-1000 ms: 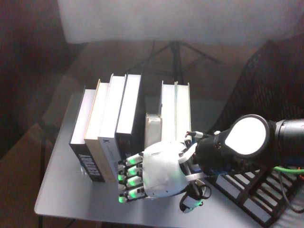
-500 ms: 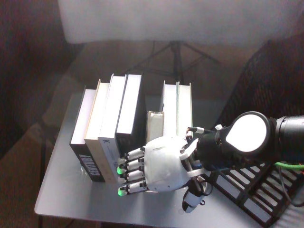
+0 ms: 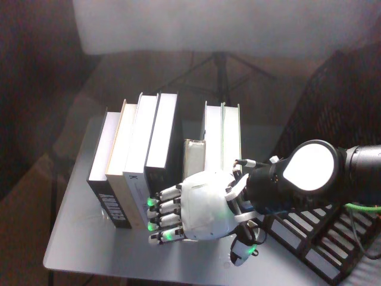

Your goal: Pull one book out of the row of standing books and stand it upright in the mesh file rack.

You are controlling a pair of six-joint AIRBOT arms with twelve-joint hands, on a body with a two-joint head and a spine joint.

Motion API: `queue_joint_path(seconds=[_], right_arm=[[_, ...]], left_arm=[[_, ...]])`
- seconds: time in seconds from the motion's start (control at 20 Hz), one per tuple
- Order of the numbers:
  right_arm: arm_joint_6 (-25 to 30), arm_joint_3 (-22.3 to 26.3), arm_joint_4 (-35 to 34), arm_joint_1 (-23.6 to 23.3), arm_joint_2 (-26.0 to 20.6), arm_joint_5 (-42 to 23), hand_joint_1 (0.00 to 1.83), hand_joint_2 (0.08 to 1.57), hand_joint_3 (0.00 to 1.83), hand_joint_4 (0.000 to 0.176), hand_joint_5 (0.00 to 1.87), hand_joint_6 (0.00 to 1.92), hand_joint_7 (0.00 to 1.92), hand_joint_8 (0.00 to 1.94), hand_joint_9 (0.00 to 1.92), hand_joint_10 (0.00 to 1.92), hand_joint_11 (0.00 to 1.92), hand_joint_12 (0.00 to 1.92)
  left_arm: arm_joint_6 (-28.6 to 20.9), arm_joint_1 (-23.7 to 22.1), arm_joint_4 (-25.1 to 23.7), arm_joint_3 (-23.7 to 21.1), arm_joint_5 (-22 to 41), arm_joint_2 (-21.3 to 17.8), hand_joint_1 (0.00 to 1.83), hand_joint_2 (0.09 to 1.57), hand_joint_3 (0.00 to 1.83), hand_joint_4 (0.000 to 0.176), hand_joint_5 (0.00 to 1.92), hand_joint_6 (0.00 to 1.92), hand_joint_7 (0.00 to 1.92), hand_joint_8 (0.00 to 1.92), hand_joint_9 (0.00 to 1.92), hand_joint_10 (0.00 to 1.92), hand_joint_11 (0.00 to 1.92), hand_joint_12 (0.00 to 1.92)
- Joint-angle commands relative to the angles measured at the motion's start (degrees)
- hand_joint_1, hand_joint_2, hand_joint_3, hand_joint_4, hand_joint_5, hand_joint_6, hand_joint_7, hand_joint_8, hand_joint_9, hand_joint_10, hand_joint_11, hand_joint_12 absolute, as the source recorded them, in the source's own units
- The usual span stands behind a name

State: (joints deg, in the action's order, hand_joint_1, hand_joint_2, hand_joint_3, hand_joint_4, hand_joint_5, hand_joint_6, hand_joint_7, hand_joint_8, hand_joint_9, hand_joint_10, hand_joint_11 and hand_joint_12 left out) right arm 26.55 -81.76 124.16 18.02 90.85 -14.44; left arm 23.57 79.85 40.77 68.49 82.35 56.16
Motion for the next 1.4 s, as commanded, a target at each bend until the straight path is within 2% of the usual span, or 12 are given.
queue_joint_path(seconds=[0.0, 0.2, 0.25, 0.4, 0.55, 0.6, 0.8, 0.85, 1.2, 1.25, 1.3, 1.35], right_arm=[[0.68, -0.6, 0.04, 0.53, -1.1, 2.18, 0.83, 0.87, 0.0, 0.0, 0.0, 0.0, 0.0, 0.0, 0.0, 0.0, 0.0, 0.0], [0.68, -0.58, 0.03, 0.53, -1.1, 2.23, 0.8, 0.89, 0.0, 0.0, 0.0, 0.0, 0.0, 0.0, 0.0, 0.0, 0.0, 0.0], [0.69, -0.57, 0.0, 0.53, -1.1, 2.23, 0.79, 0.89, 0.0, 0.0, 0.0, 0.0, 0.0, 0.0, 0.0, 0.0, 0.0, 0.0], [0.69, -0.51, -0.06, 0.53, -1.09, 2.23, 0.79, 0.89, 0.0, 0.0, 0.0, 0.0, 0.0, 0.0, 0.0, 0.0, 0.0, 0.0], [0.69, -0.56, -0.06, 0.53, -1.0, 2.24, 0.81, 0.9, 0.0, 0.0, 0.0, 0.0, 0.0, 0.0, 0.0, 0.0, 0.0, 0.0], [0.69, -0.62, -0.06, 0.56, -0.95, 2.24, 0.86, 0.88, 0.0, 0.0, 0.0, 0.0, 0.0, 0.0, 0.0, 0.0, 0.0, 0.0], [0.69, -0.7, -0.06, 0.79, -0.66, 2.23, 0.82, 0.91, 0.0, 0.0, 0.0, 0.0, 0.0, 0.0, 0.0, 0.0, 0.0, 0.0], [0.69, -0.74, -0.06, 0.86, -0.63, 2.23, 0.81, 0.91, 0.0, 0.0, 0.0, 0.0, 0.0, 0.0, 0.0, 0.0, 0.0, 0.0], [0.69, -1.88, 0.01, 1.16, -0.48, 2.43, 0.85, 0.92, 0.0, 0.0, 0.0, 0.0, 0.0, 0.0, 0.0, 0.0, 0.0, 0.0], [0.69, -2.13, 0.03, 1.16, -0.48, 2.6, 0.9, 0.93, 0.0, 0.0, 0.09, 0.02, 0.1, 0.0, 0.08, 0.03, 0.0, 0.14], [0.69, -2.21, 0.24, 1.17, -0.48, 2.66, 0.9, 0.93, 0.0, 0.0, 0.09, 0.02, 0.1, 0.0, 0.08, 0.03, 0.0, 0.14], [0.69, -2.23, 0.6, 1.26, -0.48, 2.79, 1.06, 0.85, 0.0, 0.0, 0.37, 0.09, 0.43, 0.03, 0.37, 0.15, 0.0, 0.99]], left_arm=[[-0.28, -0.3, 1.3, 0.07, 7.64, -0.47, 0.2, 1.4, 0.0, 0.06, 0.05, 0.0, 0.0, 0.0, 0.0, 0.0, 0.0, 0.0], [-0.29, -0.29, 1.34, 0.06, 7.65, -0.45, 0.19, 1.4, 0.0, 0.054, 0.05, 0.0, 0.0, 0.0, 0.0, 0.0, 0.0, 0.0], [-0.29, -0.29, 1.34, 0.07, 7.65, -0.45, 0.19, 1.4, 0.0, 0.058, 0.06, 0.0, 0.01, 0.0, 0.0, 0.0, 0.0, 0.0], [-0.29, -0.3, 1.36, 0.07, 7.64, -0.44, 0.2, 1.4, 0.0, 0.043, 0.06, 0.01, 0.0, 0.0, 0.0, 0.0, 0.0, 0.0], [-0.3, -0.3, 1.4, 0.07, 7.64, -0.43, 0.21, 1.4, 0.0, 0.049, 0.06, 0.01, 0.01, 0.0, 0.0, 0.0, 0.0, 0.0], [-0.3, -0.3, 1.4, 0.06, 7.64, -0.43, 0.23, 1.4, 0.0, 0.041, 0.07, 0.01, 0.01, 0.0, 0.0, 0.0, 0.0, 0.0], [-0.29, -0.3, 1.4, 0.07, 7.61, -0.41, 0.24, 1.37, 0.0, 0.054, 0.07, 0.01, 0.0, 0.0, 0.0, 0.0, 0.0, 0.0], [-0.29, -0.3, 1.4, 0.07, 7.61, -0.41, 0.26, 1.37, 0.0, 0.046, 0.08, 0.01, 0.0, 0.0, 0.0, 0.0, 0.0, 0.0], [-0.3, -0.3, 1.39, 0.07, 7.6, -0.41, 0.23, 1.37, 0.0, 0.042, 0.08, 0.01, 0.0, 0.0, 0.0, 0.0, 0.0, 0.0], [-0.3, -0.29, 1.39, 0.05, 7.6, -0.41, 0.23, 1.37, 0.0, 0.04, 0.07, 0.01, 0.0, 0.0, 0.0, 0.0, 0.0, 0.0], [-0.3, -0.29, 1.39, 0.05, 7.6, -0.42, 0.23, 1.37, 0.0, 0.04, 0.07, 0.01, 0.0, 0.0, 0.0, 0.0, 0.0, 0.0], [-0.3, -0.29, 1.4, 0.05, 7.61, -0.42, 0.23, 1.37, 0.0, 0.043, 0.07, 0.01, 0.0, 0.0, 0.0, 0.0, 0.0, 0.0]])
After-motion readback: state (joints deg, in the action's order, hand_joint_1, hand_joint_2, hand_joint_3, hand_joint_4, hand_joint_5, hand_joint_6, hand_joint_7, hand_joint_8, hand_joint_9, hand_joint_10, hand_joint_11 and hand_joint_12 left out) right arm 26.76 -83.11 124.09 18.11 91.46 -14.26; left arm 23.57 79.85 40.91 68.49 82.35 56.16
